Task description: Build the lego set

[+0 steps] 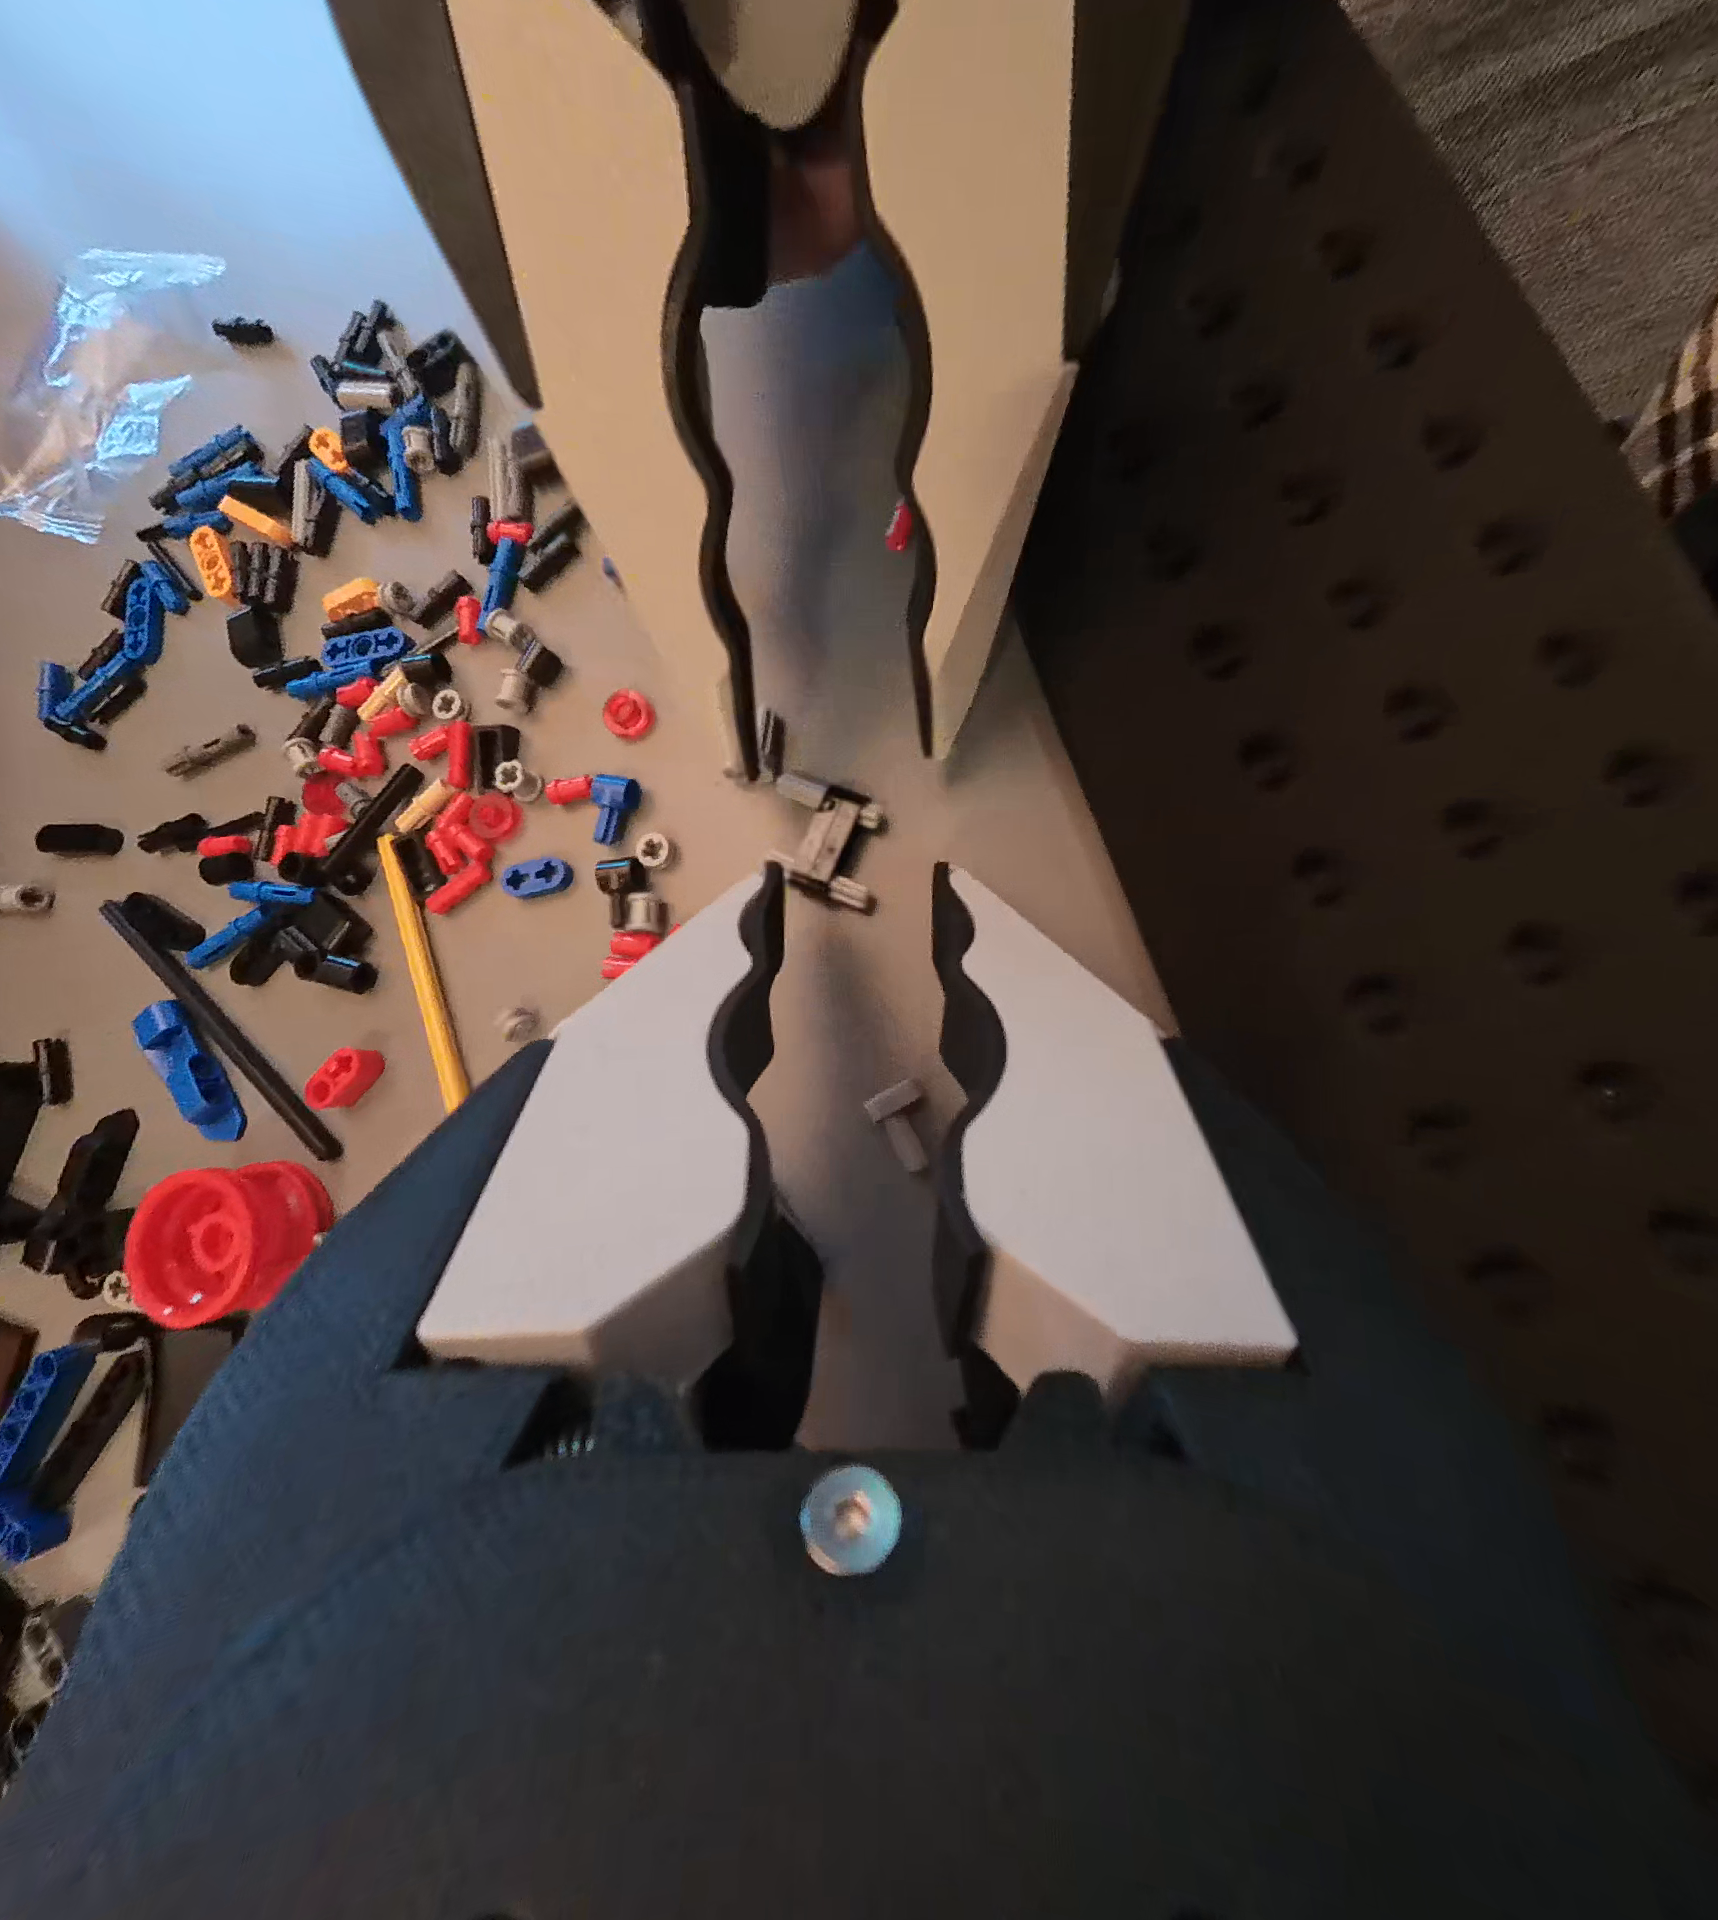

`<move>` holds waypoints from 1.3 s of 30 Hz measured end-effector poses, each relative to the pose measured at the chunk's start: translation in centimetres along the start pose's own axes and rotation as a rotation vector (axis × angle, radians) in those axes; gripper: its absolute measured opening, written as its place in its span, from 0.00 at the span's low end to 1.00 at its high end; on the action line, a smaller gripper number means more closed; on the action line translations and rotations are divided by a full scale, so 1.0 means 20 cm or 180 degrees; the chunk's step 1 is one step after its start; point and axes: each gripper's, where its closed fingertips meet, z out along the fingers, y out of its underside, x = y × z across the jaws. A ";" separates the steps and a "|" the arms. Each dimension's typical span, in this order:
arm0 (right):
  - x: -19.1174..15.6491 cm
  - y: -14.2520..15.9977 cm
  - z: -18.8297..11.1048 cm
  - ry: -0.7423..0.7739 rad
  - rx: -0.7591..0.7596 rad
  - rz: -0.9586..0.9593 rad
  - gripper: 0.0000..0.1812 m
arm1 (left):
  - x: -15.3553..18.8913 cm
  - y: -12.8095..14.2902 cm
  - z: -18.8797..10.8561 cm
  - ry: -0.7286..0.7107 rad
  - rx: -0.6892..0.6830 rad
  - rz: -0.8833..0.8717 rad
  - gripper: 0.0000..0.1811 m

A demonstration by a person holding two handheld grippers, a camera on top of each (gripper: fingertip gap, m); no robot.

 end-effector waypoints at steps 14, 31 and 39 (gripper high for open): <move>0.03 0.02 0.04 0.0224 -0.0184 0.0300 0.11 | -0.03 -0.01 0.09 -0.0089 -0.0079 0.0223 0.07; -0.01 -0.01 0.04 -0.0015 -0.0060 0.0191 0.09 | -0.03 -0.01 0.09 -0.0057 -0.0031 0.0022 0.04; 0.03 0.00 0.04 0.0198 -0.0046 0.0130 0.10 | -0.03 -0.01 0.09 -0.0012 0.0006 -0.0039 0.04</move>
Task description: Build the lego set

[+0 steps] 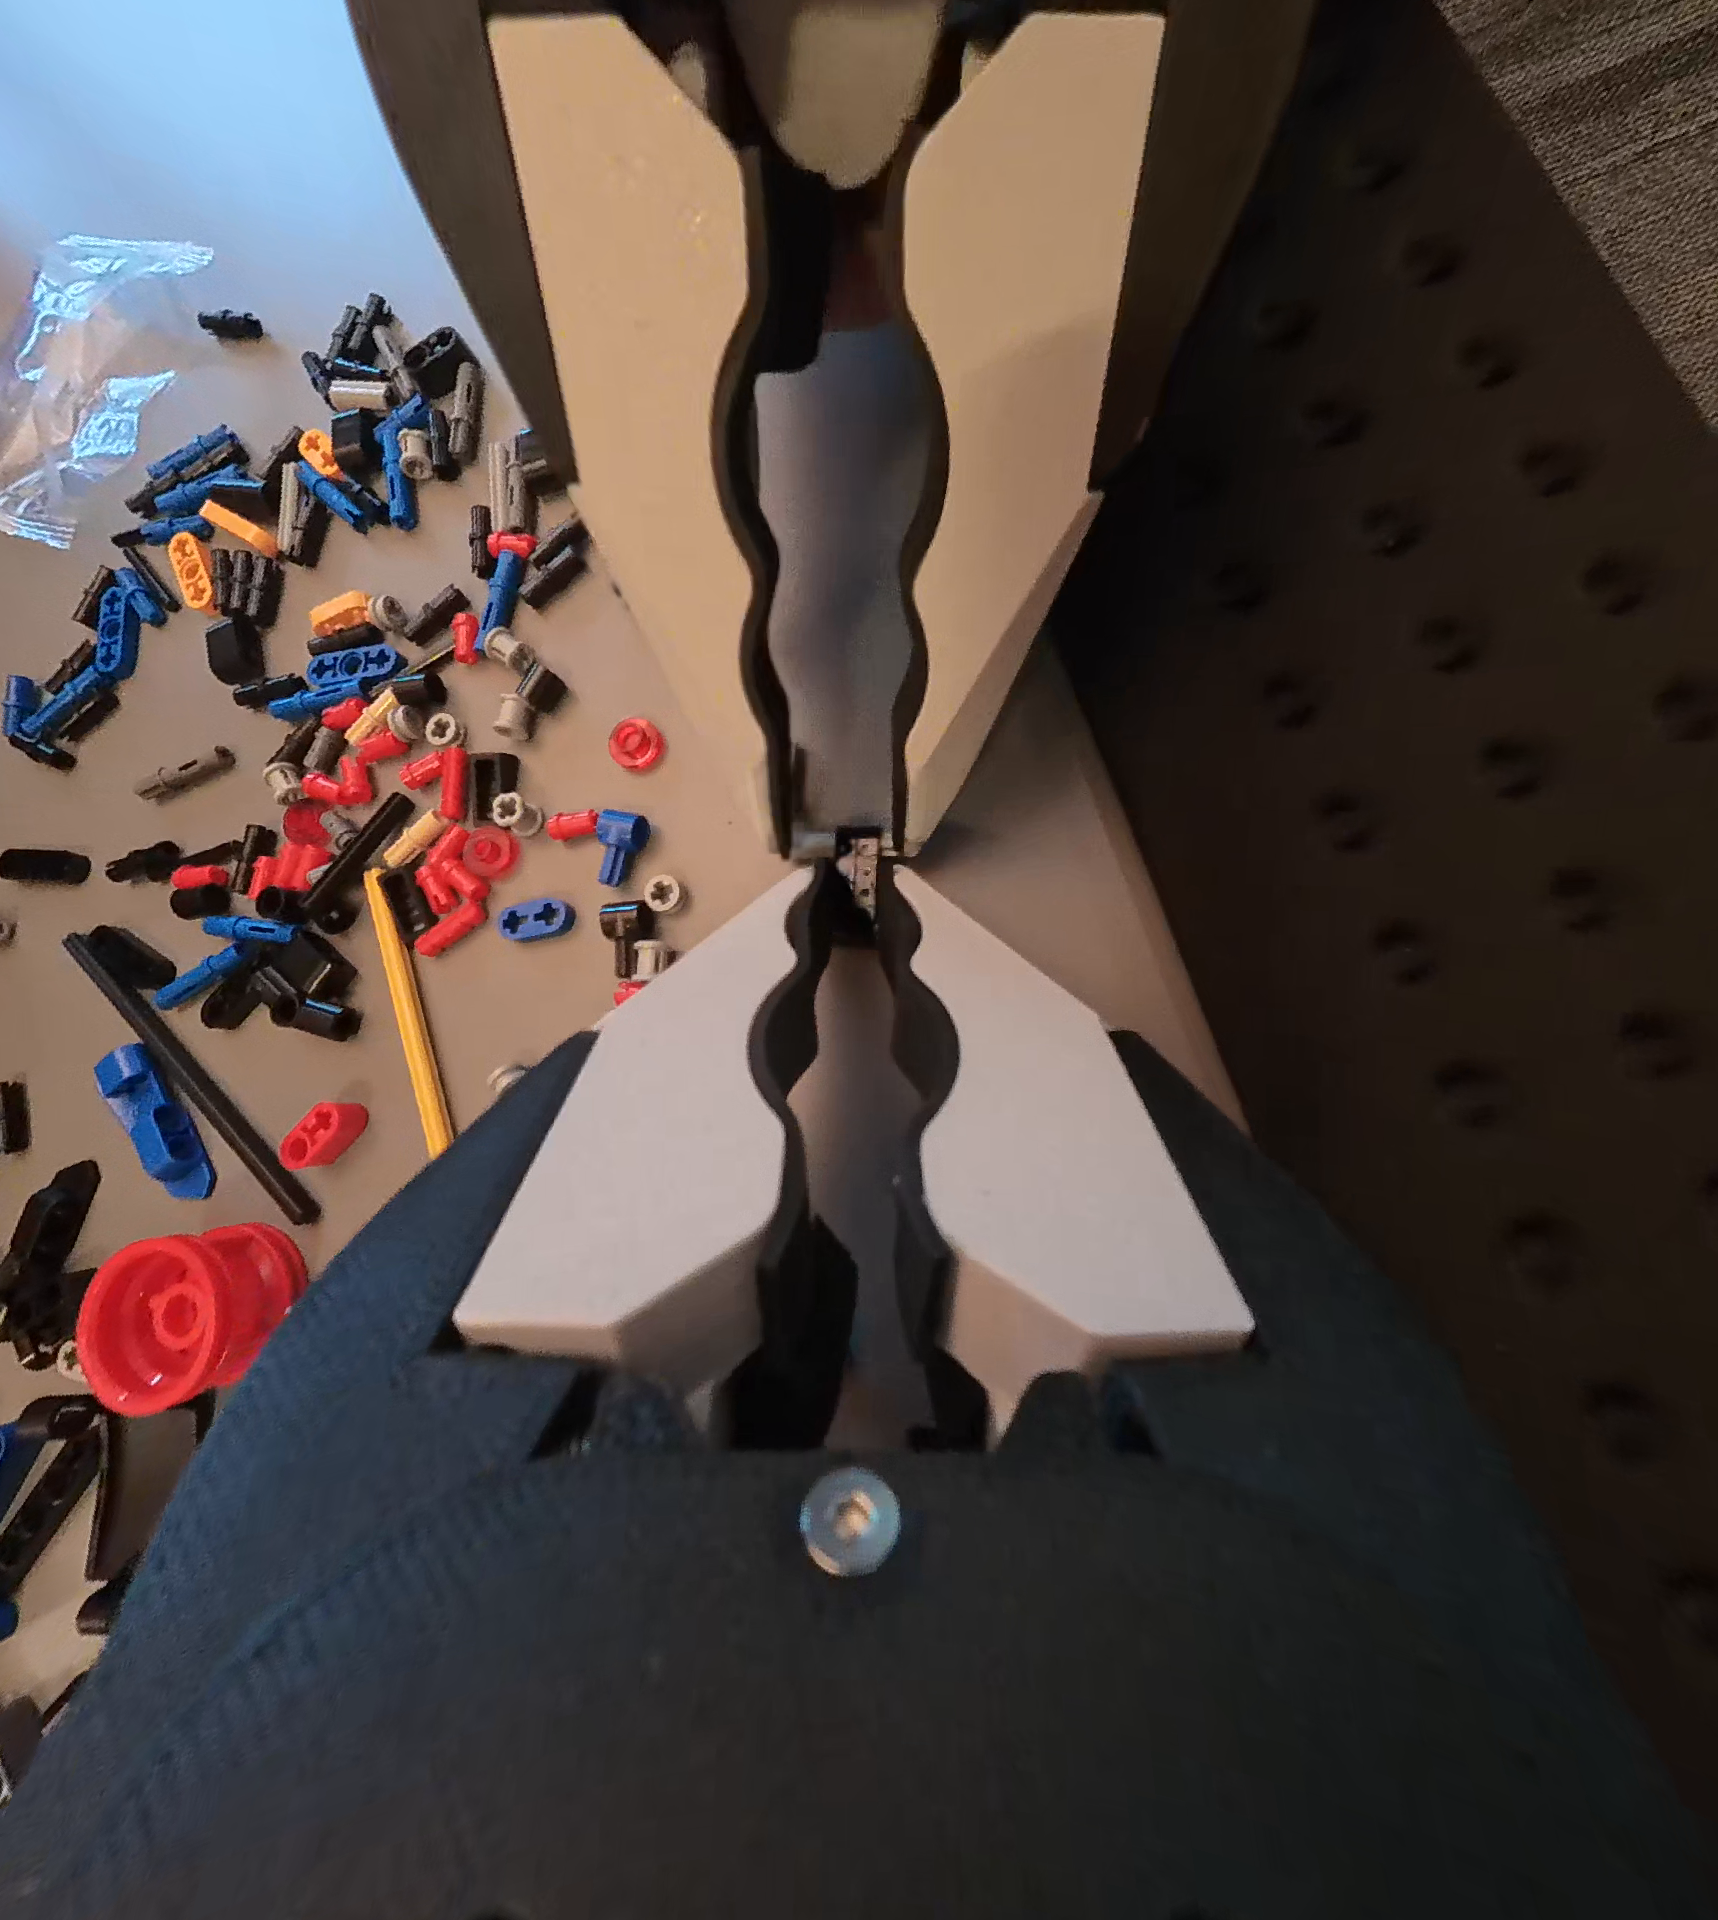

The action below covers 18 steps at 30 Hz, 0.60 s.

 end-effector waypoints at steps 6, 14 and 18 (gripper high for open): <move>-0.01 0.00 0.00 0.0059 0.0012 -0.0137 0.06 | 0.00 0.00 0.00 0.0052 0.0040 -0.0087 0.03; 0.00 0.00 0.01 0.0046 0.0115 -0.0267 0.04 | 0.00 0.00 0.00 0.0117 0.0096 -0.0124 0.03; 0.02 0.00 0.02 0.0030 0.0227 -0.0201 0.04 | -0.02 0.01 0.00 0.0101 0.0084 -0.0154 0.04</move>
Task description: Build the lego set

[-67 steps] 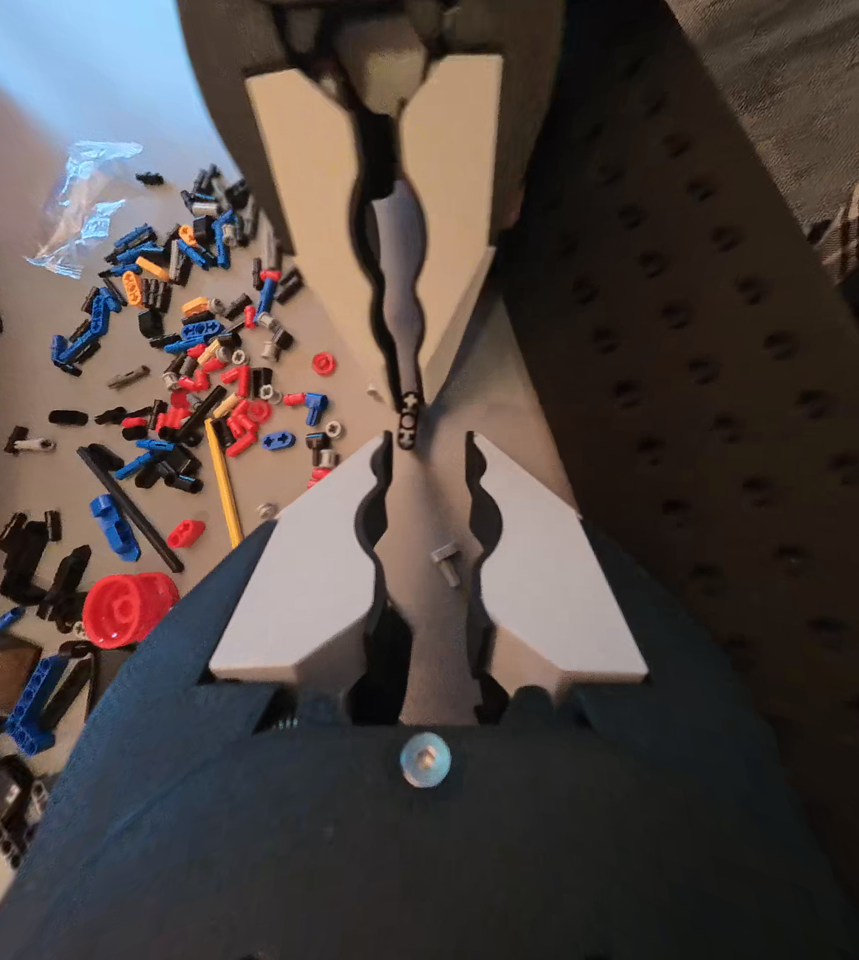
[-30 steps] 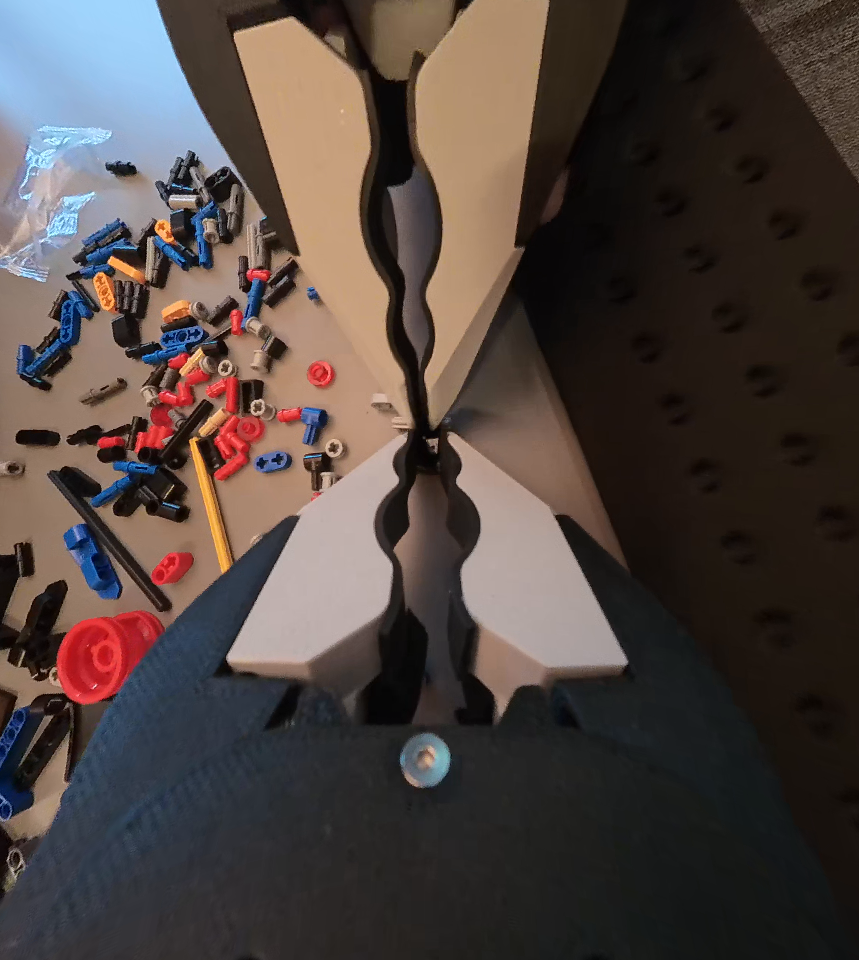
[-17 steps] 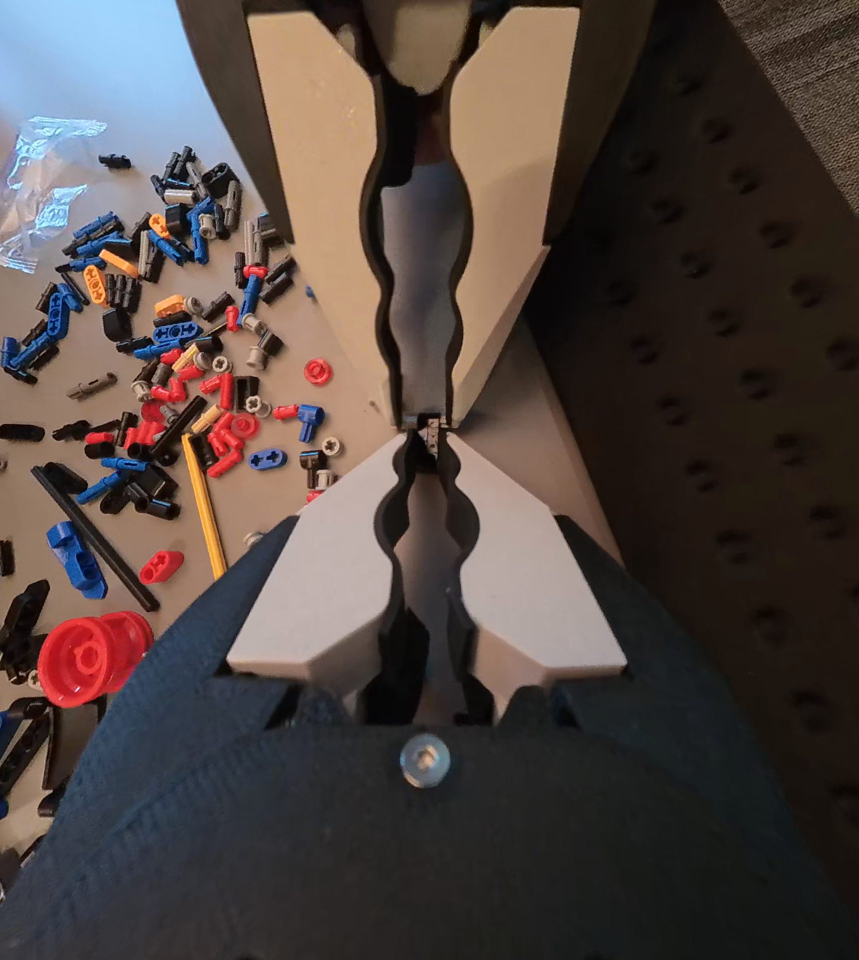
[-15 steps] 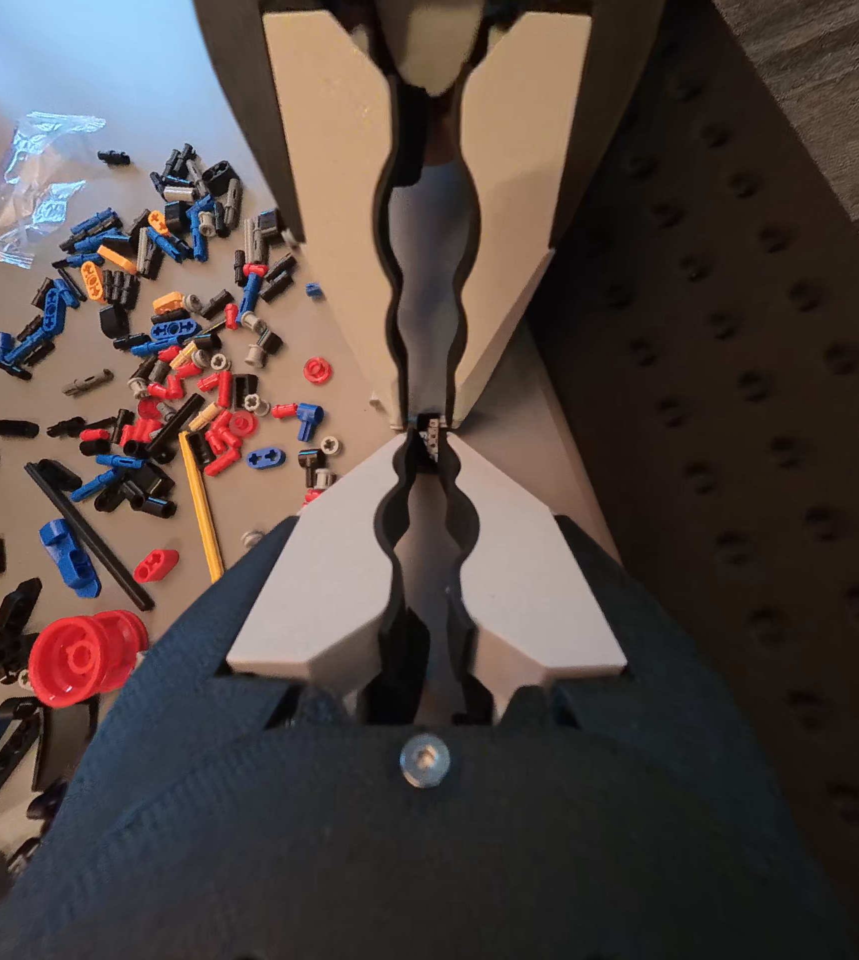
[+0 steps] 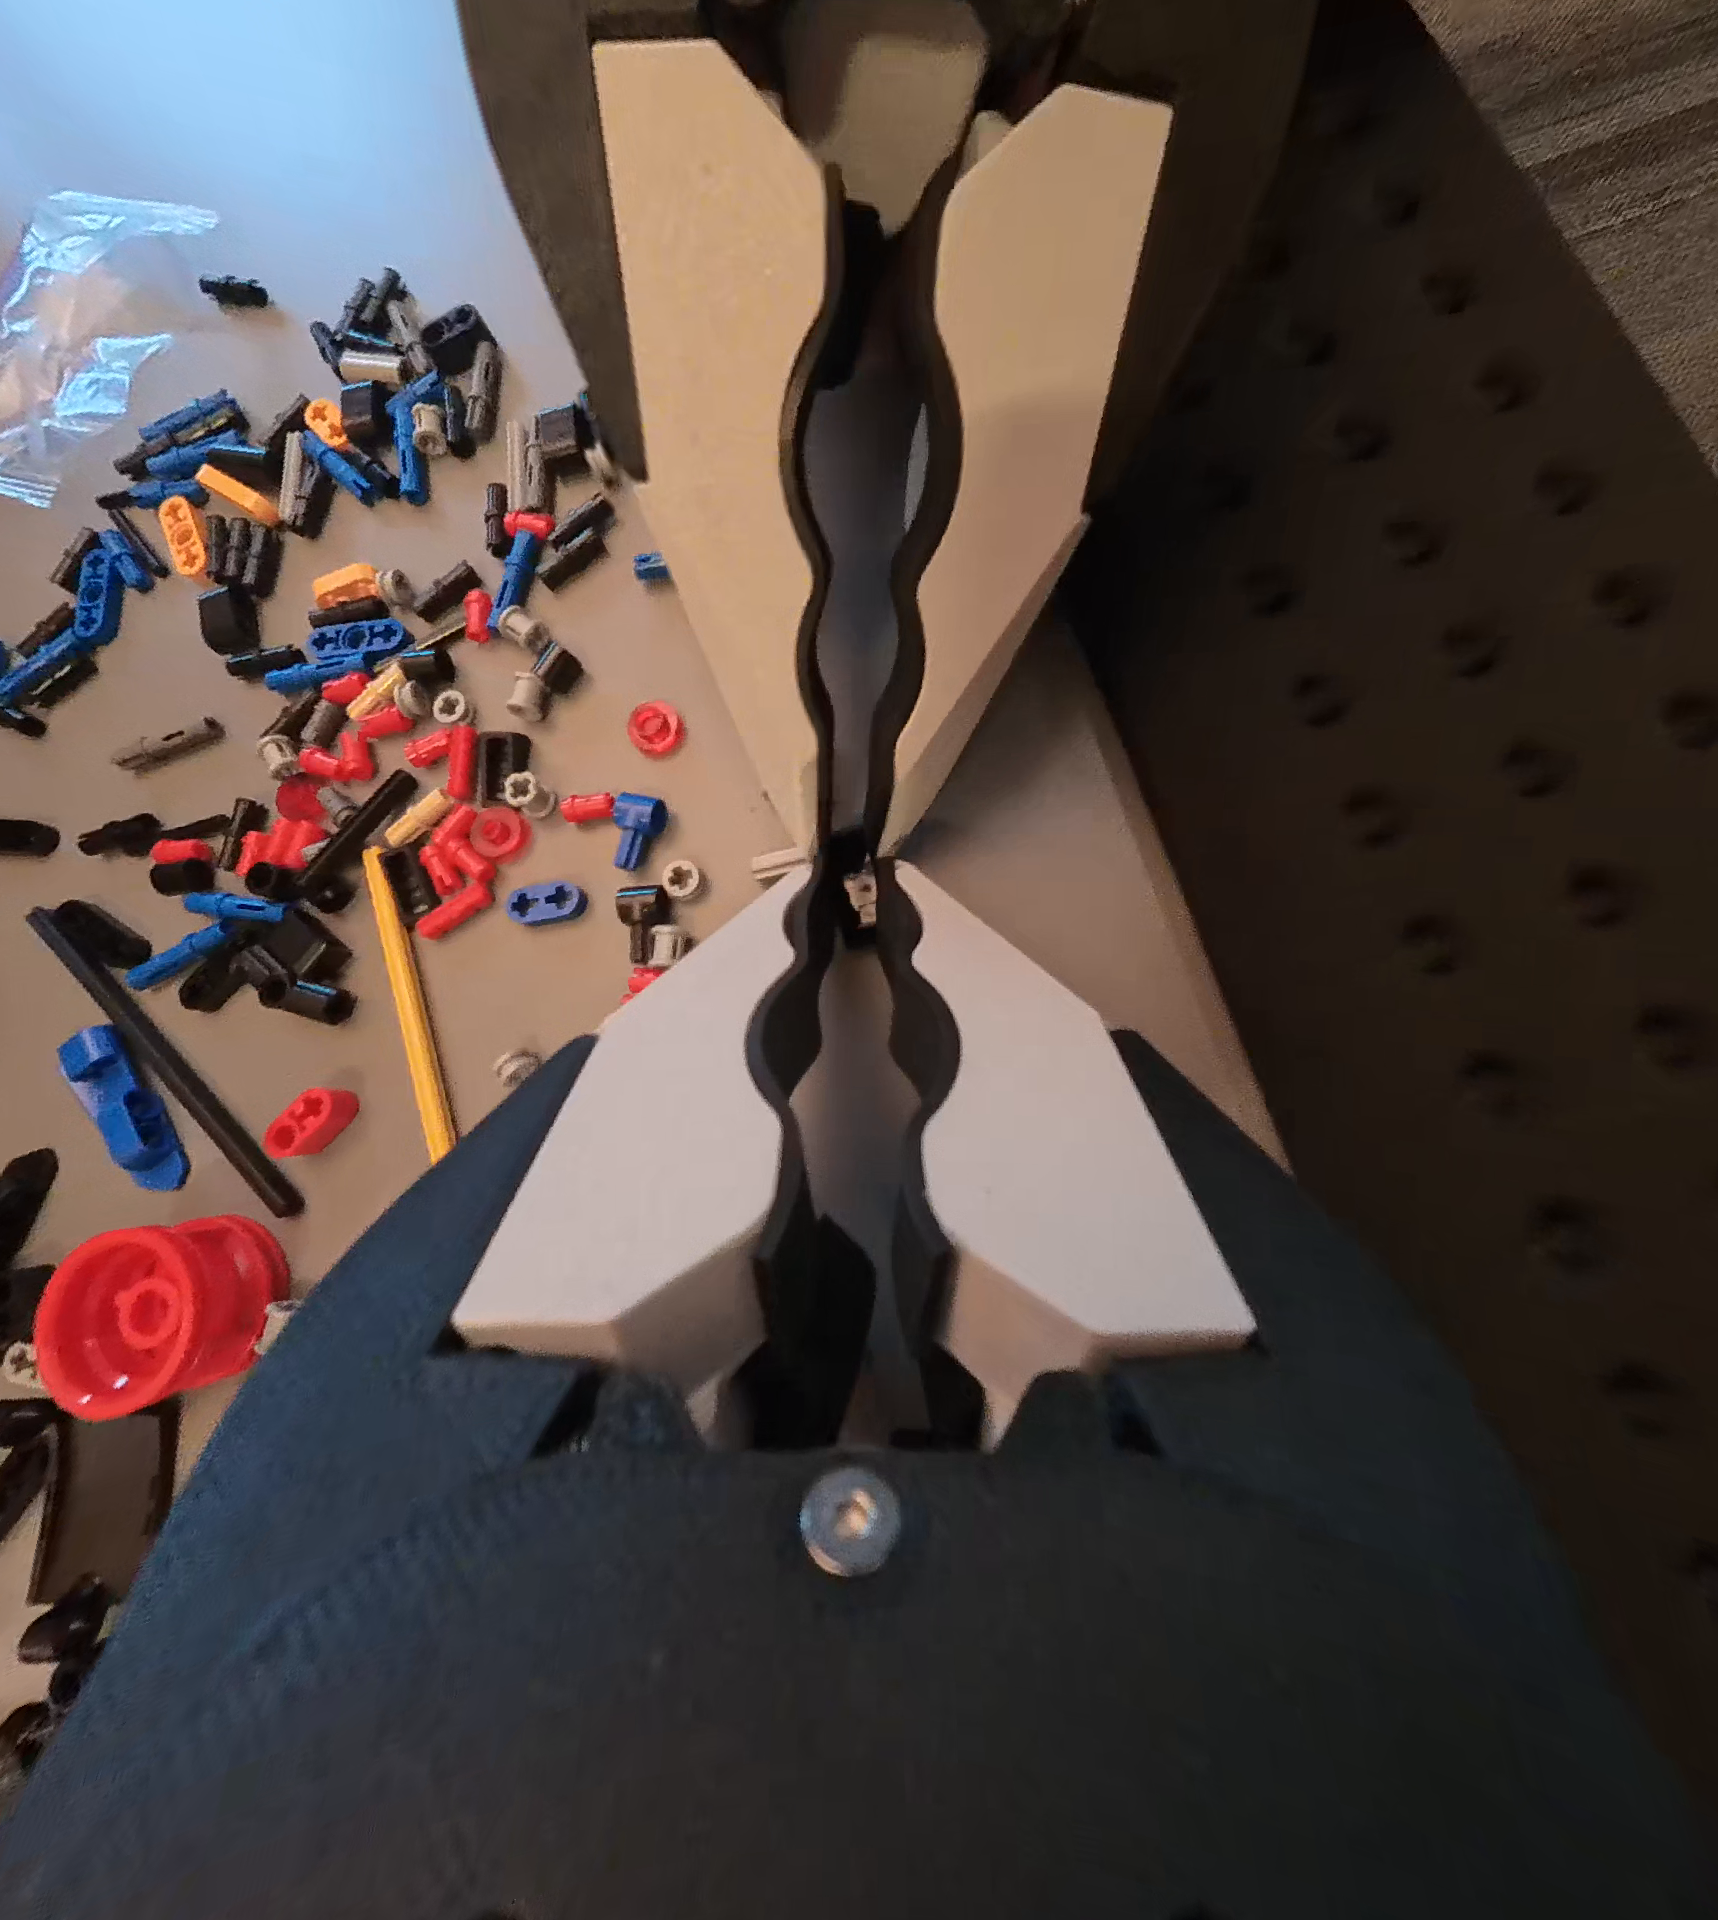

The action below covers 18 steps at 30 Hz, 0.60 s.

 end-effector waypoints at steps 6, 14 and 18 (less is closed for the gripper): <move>0.06 -0.05 -0.07 0.0198 0.0136 0.0322 0.06 | -0.04 0.01 -0.02 -0.0294 -0.0055 0.0040 0.03; 0.17 -0.21 -0.21 -0.0062 0.0979 0.1828 0.15 | -0.18 -0.22 -0.22 -0.1581 0.0447 0.0771 0.03; 0.19 -0.27 -0.23 -0.0251 0.1336 0.2124 0.08 | -0.22 -0.26 -0.28 -0.2047 0.0448 0.1137 0.03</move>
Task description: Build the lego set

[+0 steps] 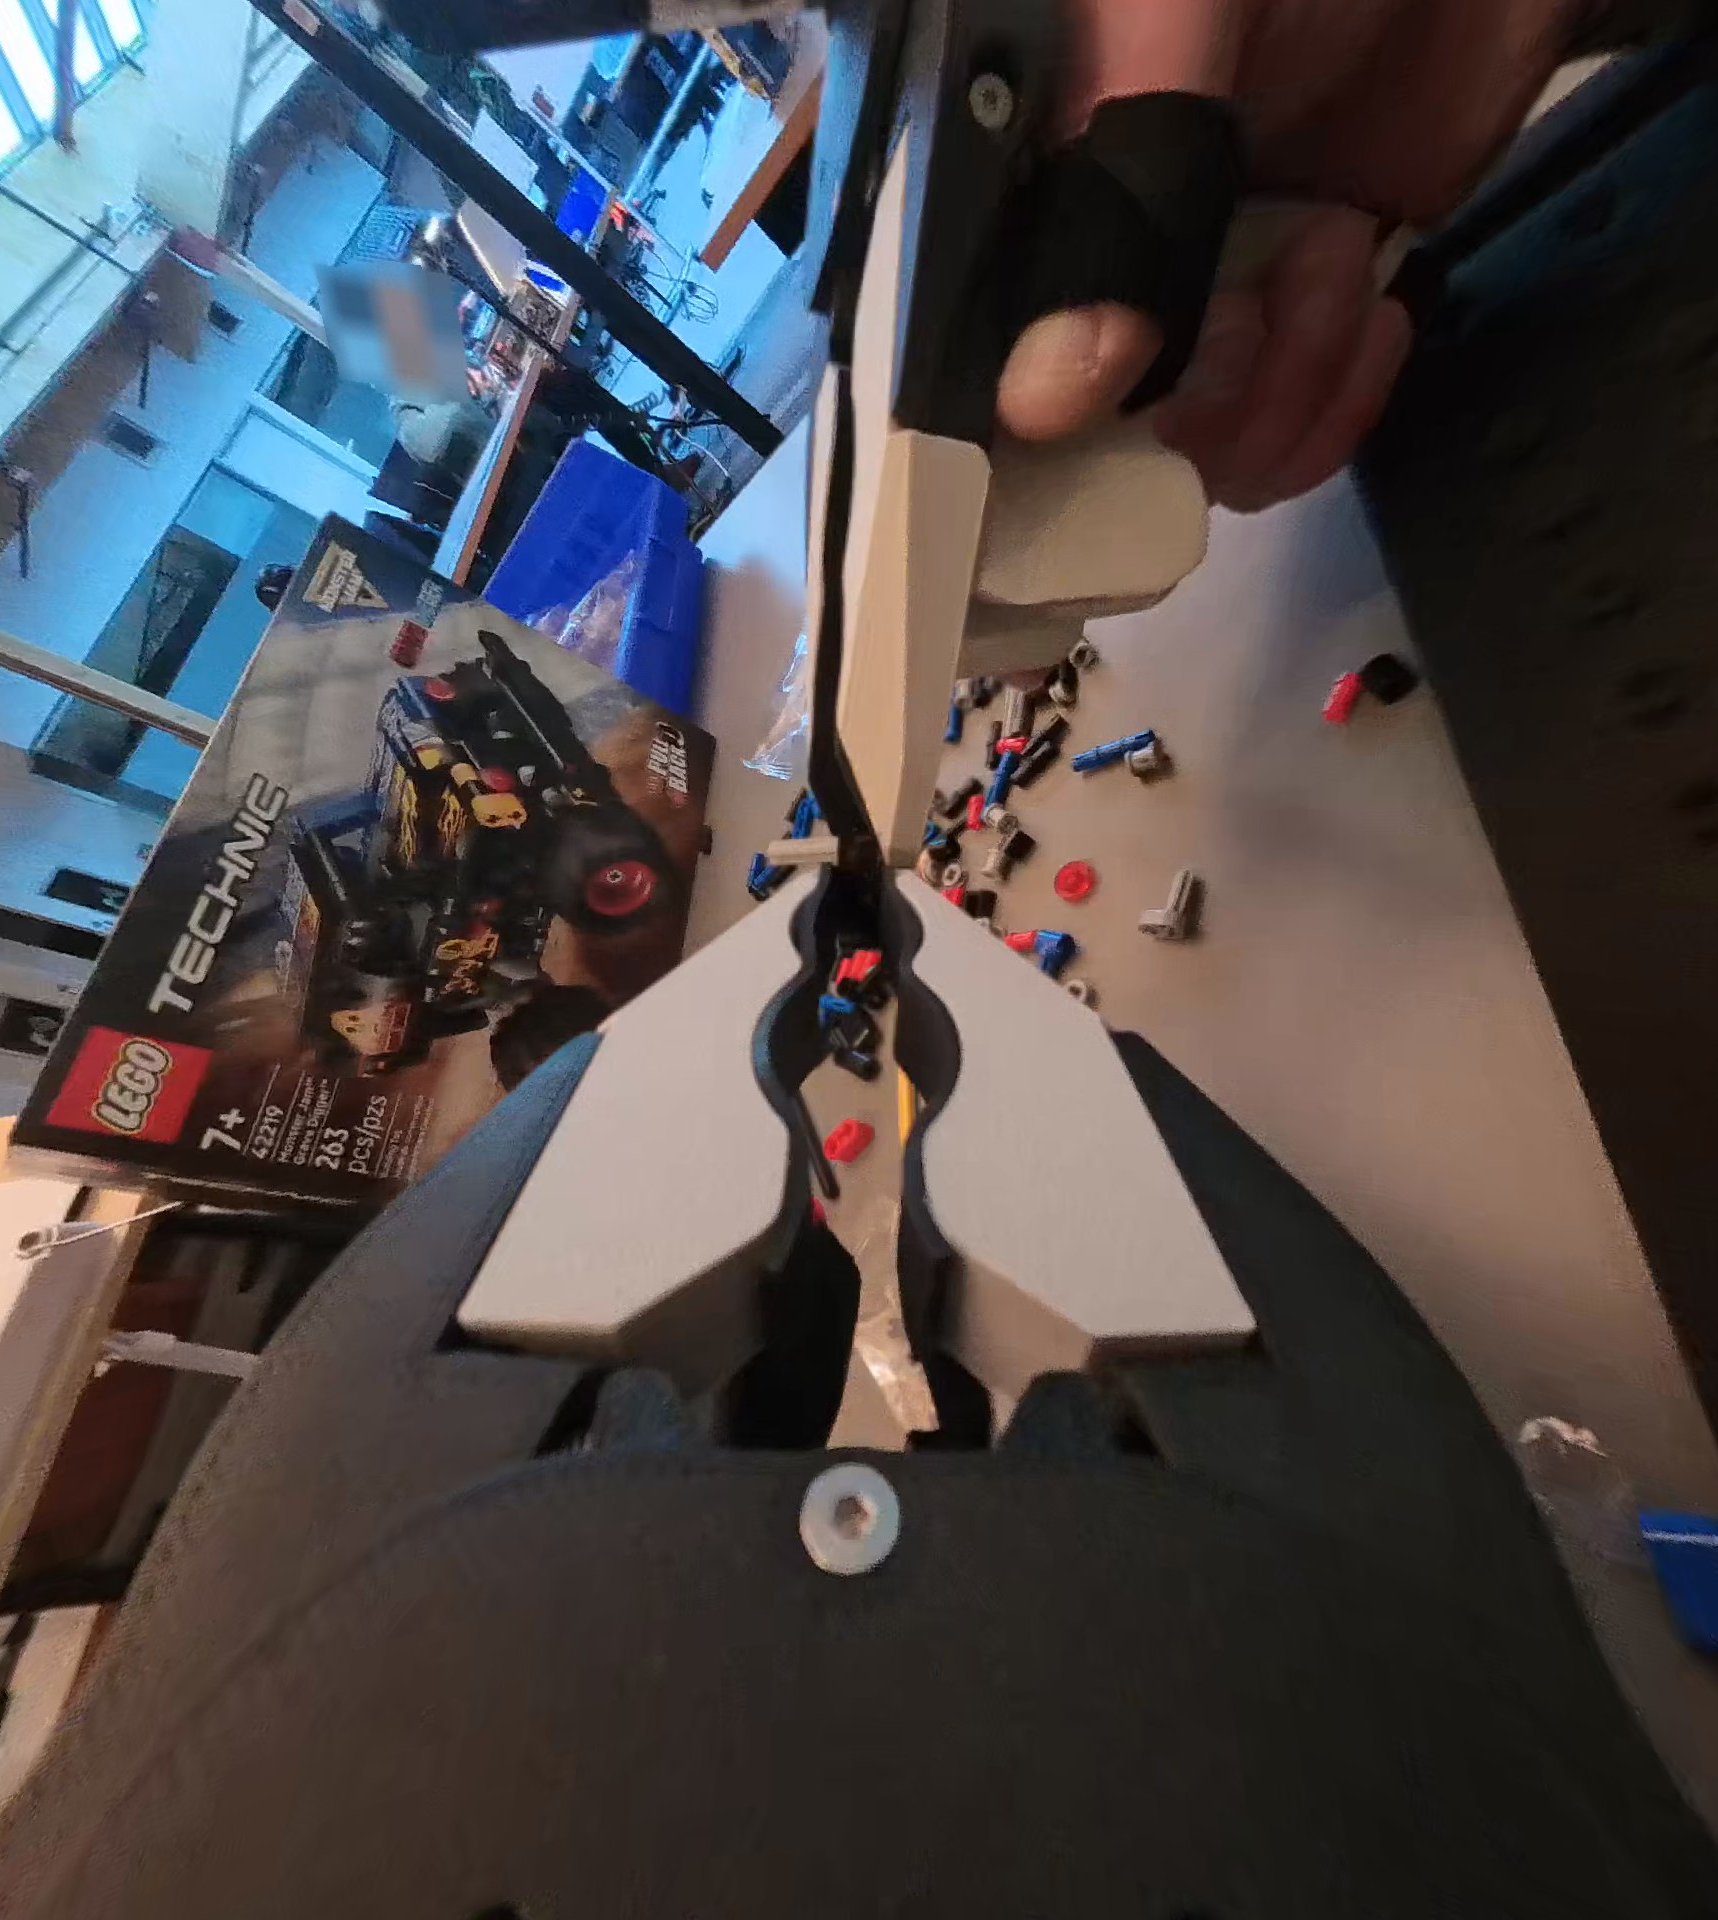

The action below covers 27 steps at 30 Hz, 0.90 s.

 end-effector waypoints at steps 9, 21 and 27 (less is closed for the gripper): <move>-0.02 0.04 0.01 0.0532 -0.0593 -0.1596 0.03 | 0.00 -0.03 -0.07 0.0860 0.0320 -0.0932 0.13; -0.03 0.10 0.03 0.0838 -0.1202 -0.2862 0.03 | 0.11 -0.02 -0.08 0.1173 0.0180 -0.0857 0.01; -0.03 0.06 0.04 0.0890 -0.0948 -0.2718 0.05 | 0.08 -0.04 -0.08 0.1049 0.0276 -0.1008 0.01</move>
